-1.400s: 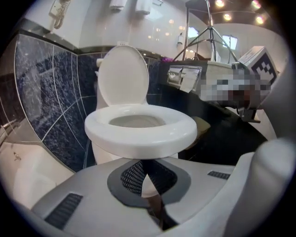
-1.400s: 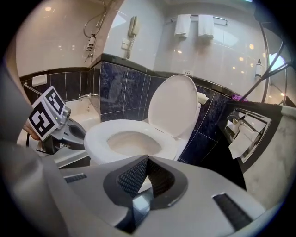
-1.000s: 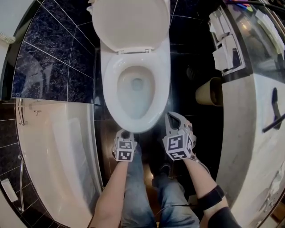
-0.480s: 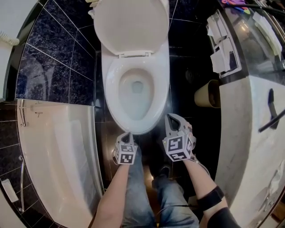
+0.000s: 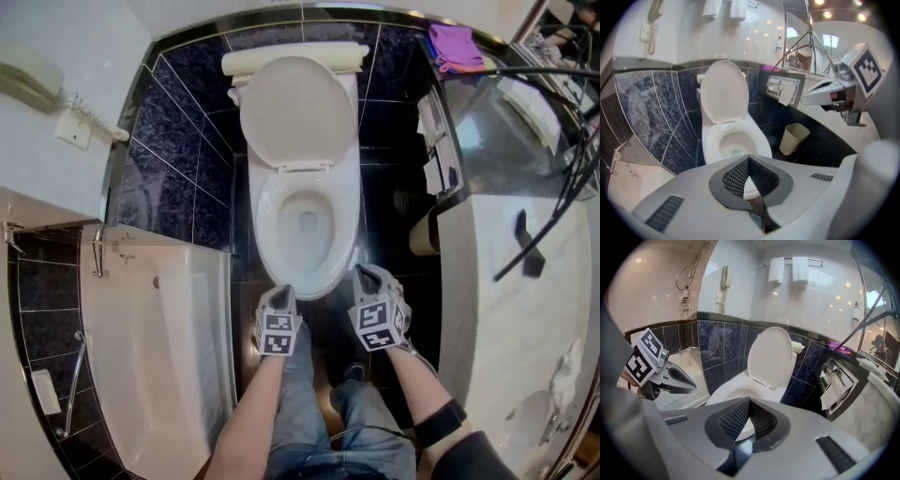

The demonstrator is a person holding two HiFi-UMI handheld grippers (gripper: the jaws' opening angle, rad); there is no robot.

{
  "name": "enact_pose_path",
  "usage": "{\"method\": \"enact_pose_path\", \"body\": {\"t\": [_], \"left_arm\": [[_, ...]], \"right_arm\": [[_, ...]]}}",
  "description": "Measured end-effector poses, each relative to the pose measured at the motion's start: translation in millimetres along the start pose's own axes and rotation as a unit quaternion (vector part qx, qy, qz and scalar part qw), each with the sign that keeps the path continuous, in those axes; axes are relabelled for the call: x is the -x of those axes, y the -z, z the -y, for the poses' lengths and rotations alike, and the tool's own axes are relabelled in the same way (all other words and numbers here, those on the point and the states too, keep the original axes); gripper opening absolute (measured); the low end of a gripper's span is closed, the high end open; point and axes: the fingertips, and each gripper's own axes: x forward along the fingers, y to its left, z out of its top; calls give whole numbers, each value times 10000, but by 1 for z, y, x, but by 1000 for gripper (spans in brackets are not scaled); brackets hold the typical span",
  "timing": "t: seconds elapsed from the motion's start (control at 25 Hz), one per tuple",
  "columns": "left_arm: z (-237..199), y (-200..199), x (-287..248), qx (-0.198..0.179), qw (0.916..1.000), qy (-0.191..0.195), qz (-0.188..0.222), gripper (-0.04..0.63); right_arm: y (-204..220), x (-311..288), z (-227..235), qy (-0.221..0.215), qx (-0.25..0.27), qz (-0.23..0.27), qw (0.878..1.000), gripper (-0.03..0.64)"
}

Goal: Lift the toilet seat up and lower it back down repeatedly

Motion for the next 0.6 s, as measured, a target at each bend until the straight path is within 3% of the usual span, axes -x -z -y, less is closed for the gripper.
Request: {"method": "enact_pose_path", "body": {"t": [0.32, 0.6], "left_arm": [[29, -175, 163, -160, 9938, 53, 1096, -11], [23, -252, 265, -435, 9861, -142, 1599, -11]], "right_arm": [[-146, 122, 17, -238, -320, 677, 9969, 18], [-229, 200, 24, -374, -281, 1059, 9933, 18]]}}
